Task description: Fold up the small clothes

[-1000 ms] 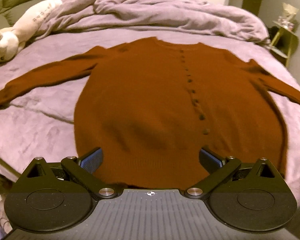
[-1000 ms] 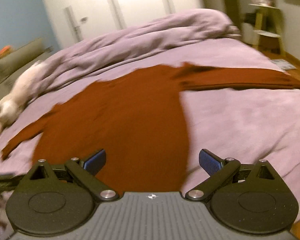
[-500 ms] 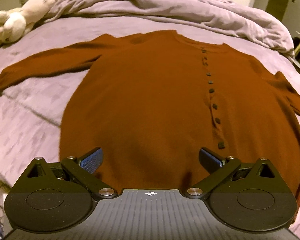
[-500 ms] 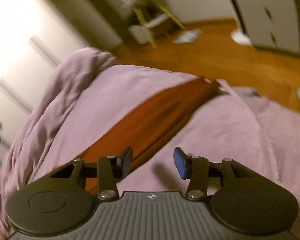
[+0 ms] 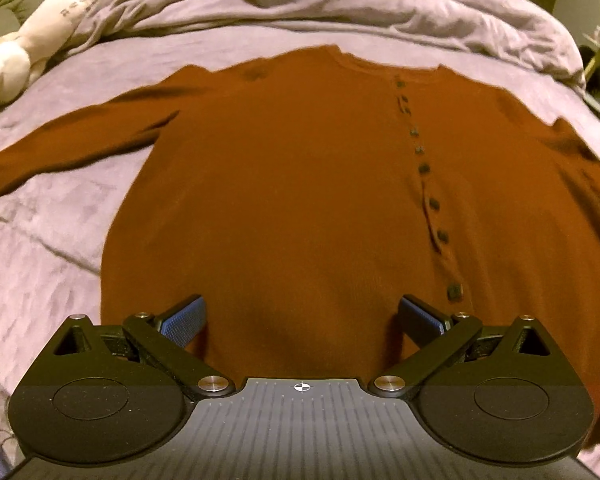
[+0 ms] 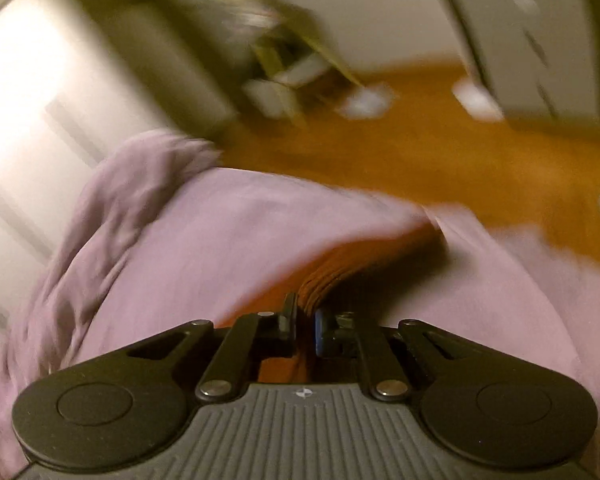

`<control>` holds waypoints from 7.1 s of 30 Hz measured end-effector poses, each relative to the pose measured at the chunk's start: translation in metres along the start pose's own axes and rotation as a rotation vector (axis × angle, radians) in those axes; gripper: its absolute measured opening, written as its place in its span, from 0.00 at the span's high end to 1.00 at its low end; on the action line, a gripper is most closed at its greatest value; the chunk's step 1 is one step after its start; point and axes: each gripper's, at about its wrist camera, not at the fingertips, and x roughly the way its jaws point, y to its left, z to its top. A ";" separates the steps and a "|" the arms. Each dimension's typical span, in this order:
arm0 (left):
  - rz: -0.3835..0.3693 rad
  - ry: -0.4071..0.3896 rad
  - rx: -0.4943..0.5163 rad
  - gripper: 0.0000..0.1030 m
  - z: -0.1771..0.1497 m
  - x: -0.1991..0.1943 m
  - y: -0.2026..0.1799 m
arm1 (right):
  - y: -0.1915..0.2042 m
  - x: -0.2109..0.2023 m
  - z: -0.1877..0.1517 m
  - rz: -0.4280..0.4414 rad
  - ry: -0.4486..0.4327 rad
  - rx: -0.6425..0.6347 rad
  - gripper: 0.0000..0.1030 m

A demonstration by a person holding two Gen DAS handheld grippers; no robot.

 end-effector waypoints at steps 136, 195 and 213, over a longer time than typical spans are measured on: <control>-0.109 -0.198 -0.263 0.12 0.112 0.082 0.155 | 0.214 0.019 -0.170 0.216 0.282 -0.362 0.99; -0.122 -0.267 0.063 0.38 0.076 0.059 0.053 | 0.277 0.003 -0.189 0.504 0.449 -0.251 0.67; -0.050 -0.196 -0.053 0.33 0.072 0.076 0.098 | 0.297 0.026 -0.179 0.492 0.410 -0.302 0.90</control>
